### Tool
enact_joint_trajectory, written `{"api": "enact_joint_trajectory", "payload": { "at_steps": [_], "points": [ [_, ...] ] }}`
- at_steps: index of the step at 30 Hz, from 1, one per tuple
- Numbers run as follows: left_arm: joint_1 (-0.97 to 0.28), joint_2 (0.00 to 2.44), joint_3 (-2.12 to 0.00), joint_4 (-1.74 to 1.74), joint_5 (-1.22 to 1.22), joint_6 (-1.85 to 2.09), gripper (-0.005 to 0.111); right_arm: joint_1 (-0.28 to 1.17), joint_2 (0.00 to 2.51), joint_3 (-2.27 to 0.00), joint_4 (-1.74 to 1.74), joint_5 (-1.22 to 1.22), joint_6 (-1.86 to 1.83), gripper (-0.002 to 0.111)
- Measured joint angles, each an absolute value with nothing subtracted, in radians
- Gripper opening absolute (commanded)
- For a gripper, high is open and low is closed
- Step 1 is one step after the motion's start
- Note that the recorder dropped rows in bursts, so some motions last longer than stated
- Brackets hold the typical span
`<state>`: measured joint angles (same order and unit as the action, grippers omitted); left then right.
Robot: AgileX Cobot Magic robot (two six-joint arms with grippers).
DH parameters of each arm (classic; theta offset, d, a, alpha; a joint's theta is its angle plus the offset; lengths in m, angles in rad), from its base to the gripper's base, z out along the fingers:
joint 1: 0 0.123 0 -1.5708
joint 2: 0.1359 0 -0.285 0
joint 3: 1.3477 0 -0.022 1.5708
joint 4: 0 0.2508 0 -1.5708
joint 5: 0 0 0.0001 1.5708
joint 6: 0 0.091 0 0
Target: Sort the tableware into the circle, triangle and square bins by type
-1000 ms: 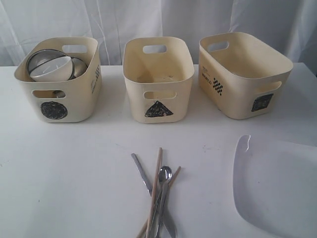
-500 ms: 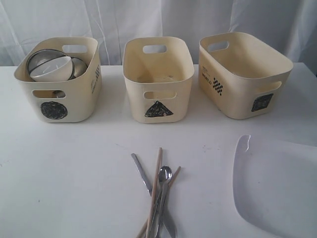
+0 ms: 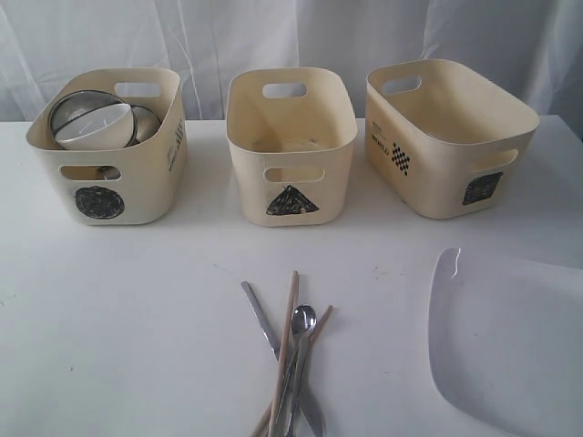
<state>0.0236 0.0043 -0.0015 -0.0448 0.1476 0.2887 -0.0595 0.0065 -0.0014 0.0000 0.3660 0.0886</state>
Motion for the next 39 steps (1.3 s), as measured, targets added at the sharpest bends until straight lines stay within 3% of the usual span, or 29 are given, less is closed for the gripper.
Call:
{"api": "enact_joint_trajectory", "payload": {
  "at_steps": [5, 13, 16, 34, 39],
  "points": [
    [0.024, 0.004, -0.001, -0.059, 0.178, 0.385, 0.0, -0.06, 0.006, -0.001, 0.0, 0.366, 0.089, 0.0],
    [0.024, 0.004, -0.001, -0.01, 0.129, 0.015, 0.0, -0.06, 0.006, -0.001, 0.0, 0.366, 0.089, 0.0],
    [0.024, 0.004, -0.001, -0.012, 0.236, -0.041, 0.0, -0.06, 0.006, -0.001, 0.0, 0.364, 0.089, 0.0],
    [-0.055, 0.004, -0.003, -0.014, 0.315, -0.066, 0.0, -0.06, 0.006, -0.001, 0.0, 0.365, 0.08, 0.0],
    [-0.055, 0.004, -0.003, -0.014, 0.316, -0.066, 0.0, -0.06, 0.006, -0.001, -0.104, 0.365, -0.106, 0.0]
  ]
}}
